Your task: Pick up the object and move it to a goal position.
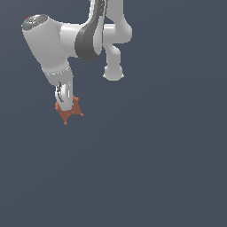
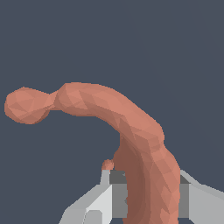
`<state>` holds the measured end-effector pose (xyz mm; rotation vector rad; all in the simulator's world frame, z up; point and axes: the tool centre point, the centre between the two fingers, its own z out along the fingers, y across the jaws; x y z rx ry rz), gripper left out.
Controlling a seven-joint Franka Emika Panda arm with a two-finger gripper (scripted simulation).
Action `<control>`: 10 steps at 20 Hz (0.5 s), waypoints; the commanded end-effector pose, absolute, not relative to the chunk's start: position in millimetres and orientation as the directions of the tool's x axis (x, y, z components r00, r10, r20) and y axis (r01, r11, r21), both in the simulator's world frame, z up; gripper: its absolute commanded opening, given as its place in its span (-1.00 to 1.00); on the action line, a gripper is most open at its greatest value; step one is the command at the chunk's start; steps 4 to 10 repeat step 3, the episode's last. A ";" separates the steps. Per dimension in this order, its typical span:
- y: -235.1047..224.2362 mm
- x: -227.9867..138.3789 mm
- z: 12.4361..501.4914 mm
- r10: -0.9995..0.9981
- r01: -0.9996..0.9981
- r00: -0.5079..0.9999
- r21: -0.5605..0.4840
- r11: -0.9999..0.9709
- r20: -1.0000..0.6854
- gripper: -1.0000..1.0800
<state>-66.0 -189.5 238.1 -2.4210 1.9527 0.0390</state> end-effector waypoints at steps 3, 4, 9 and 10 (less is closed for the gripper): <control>-189.2 -64.8 238.2 -0.976 -0.977 0.214 -0.007 -0.214 -0.039 -1.00; -189.2 -64.8 238.2 -0.976 -0.977 0.214 -0.007 -0.214 -0.039 -1.00; -189.2 -64.8 238.2 -0.976 -0.977 0.214 -0.007 -0.214 -0.039 -1.00; -189.2 -64.8 238.2 -0.976 -0.977 0.214 -0.007 -0.214 -0.039 -1.00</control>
